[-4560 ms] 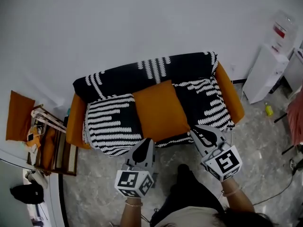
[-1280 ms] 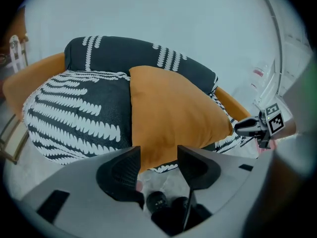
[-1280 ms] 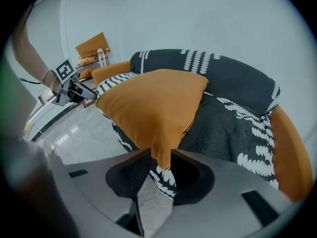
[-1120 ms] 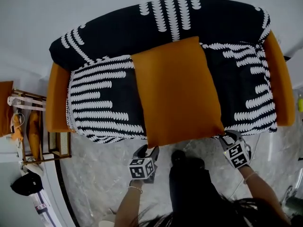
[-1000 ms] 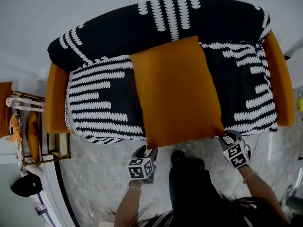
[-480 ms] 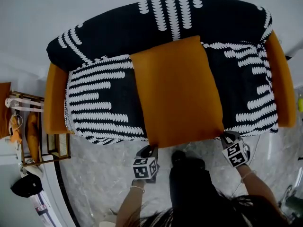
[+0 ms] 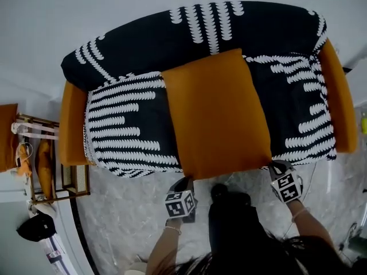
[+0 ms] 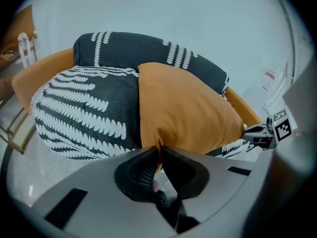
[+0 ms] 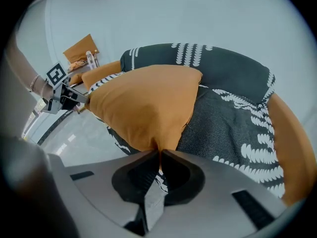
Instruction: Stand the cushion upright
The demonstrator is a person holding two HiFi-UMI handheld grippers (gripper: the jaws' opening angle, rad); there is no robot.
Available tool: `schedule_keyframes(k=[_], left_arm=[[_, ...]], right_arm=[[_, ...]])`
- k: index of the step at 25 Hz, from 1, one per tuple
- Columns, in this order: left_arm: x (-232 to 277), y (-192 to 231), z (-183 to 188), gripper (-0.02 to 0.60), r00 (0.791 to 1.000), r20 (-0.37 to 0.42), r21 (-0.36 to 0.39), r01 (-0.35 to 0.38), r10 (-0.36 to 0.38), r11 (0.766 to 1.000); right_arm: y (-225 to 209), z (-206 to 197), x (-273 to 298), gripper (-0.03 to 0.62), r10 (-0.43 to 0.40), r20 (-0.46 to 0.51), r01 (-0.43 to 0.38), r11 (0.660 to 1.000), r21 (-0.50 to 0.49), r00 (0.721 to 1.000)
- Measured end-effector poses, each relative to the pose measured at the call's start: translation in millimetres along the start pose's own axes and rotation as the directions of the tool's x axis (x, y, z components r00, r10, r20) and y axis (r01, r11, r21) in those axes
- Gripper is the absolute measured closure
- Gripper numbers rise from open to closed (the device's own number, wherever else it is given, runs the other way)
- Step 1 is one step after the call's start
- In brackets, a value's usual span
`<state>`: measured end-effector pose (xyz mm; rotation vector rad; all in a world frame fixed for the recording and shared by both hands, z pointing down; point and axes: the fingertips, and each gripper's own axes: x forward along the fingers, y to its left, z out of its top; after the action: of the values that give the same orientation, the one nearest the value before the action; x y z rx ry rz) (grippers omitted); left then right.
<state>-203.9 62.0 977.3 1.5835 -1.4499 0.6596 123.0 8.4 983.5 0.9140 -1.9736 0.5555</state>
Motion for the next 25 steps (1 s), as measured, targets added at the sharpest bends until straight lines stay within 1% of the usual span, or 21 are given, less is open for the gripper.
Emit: schedule_keyframes(k=[4,9,13,18,21,25], left_arm=[[-13,-5,8,0.538,1.000,0.011,-0.022,-0.003,0.004,1.000],[-26,-9,17,0.541,1.000,0.028,-0.029,-0.004,0.005,1.000],[-42,-12,30,0.543,0.999,0.041,-0.028,-0.005,0.006,1.000],[-63,-17,47,0.546,0.998,0.070,-0.045,-0.005,0.008,0.999],[-72,-20,54,0.549,0.997,0.074,-0.051,-0.004,0.007,0.999],[-87,-24,62,0.552,0.997,0.076,-0.058,-0.006,0.011,0.998]], right_arm=[[-1,8,-14,0.572,-0.005,0.006,0.005,1.000,0.005,1.000],[-2,17,-26,0.572,-0.016,0.020,0.016,1.000,0.020,1.000],[0,27,-39,0.572,-0.020,0.027,0.019,0.999,0.035,0.999],[0,41,-57,0.573,-0.030,0.038,0.028,0.998,0.063,0.999],[0,49,-66,0.574,-0.034,0.046,0.031,0.997,0.076,0.998],[3,57,-81,0.574,-0.028,0.050,0.024,0.997,0.069,0.998]])
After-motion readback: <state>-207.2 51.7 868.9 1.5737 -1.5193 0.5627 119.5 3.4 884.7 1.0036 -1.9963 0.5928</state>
